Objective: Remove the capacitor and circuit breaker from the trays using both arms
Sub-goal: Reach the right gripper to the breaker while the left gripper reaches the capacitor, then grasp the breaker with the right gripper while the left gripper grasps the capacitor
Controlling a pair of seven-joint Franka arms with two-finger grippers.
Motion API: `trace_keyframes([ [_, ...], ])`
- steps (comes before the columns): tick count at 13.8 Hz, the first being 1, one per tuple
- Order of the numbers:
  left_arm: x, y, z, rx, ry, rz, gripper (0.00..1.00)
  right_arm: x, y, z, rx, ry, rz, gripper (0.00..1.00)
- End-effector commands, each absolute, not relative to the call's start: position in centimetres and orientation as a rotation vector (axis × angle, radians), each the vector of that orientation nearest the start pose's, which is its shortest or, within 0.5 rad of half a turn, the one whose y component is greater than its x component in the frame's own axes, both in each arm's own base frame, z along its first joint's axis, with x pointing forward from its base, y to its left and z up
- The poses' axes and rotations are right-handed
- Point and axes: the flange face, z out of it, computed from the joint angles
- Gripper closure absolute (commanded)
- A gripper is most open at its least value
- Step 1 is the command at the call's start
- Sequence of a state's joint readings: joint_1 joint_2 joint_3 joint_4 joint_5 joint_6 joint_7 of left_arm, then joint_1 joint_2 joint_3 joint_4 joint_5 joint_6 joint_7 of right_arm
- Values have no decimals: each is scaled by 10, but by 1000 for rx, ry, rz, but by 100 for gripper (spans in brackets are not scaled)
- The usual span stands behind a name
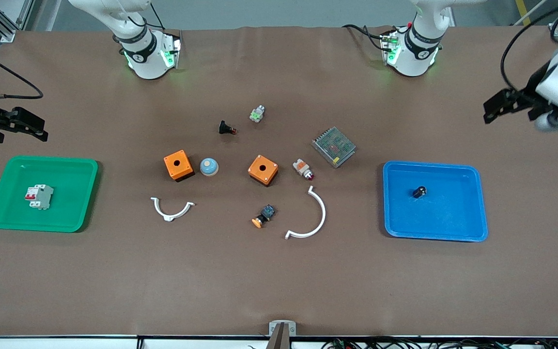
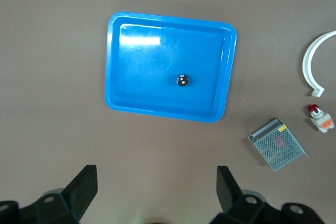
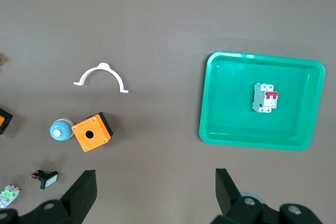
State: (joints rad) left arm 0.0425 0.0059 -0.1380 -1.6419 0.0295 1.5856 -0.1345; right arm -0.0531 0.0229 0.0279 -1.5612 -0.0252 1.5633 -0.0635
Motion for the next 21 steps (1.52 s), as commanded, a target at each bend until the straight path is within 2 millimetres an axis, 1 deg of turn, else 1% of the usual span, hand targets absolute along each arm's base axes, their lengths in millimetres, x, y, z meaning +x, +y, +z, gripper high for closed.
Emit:
trace_keyframes([
  [1,579,-48,522,-3097,-33,104,0,555,-16,622,-3156,-51,18,0],
  [3,583,-41,471,-3106,-47,53,0,555,-19,621,-3156,-46,20,0],
  [4,585,-40,446,-3109,-46,62,0,557,-22,617,-3164,-49,31,0],
  [5,588,-40,425,-3115,-47,56,0,562,-29,608,-3165,-37,51,0],
  [6,590,-39,405,-3119,-59,56,0,567,-41,598,-3163,-14,66,0],
  [7,593,-40,379,-3122,-66,102,4,574,-57,583,-3161,-14,93,0],
  [8,596,-41,363,-3128,-74,107,8,581,-70,568,-3162,-49,117,0],
  [9,595,-41,345,-3131,-80,103,10,589,-89,548,-3161,-86,136,0],
  [10,594,-40,329,-3137,-81,87,14,598,-105,524,-3155,-96,159,0],
  [12,589,-42,297,-3147,-80,54,20,618,-141,466,-3140,-84,195,0],
  [13,588,-43,287,-3152,-80,38,21,627,-158,435,-3134,-108,195,0],
  [14,588,-45,276,-3158,-79,34,23,632,-179,410,-3132,-133,176,0],
  [15,587,-45,266,-3161,-88,36,24,637,-201,385,-3133,-167,143,0],
  [16,586,-47,258,-3163,-87,42,25,638,-220,366,-3134,-188,124,0],
  [18,583,-48,244,-3167,-85,47,27,637,-252,336,-3142,-221,81,0],
  [19,582,-48,239,-3169,-85,42,29,636,-263,323,-3141,-277,72,0],
  [21,581,-49,225,-3174,-84,38,30,626,-292,298,-3129,-277,80,0],
])
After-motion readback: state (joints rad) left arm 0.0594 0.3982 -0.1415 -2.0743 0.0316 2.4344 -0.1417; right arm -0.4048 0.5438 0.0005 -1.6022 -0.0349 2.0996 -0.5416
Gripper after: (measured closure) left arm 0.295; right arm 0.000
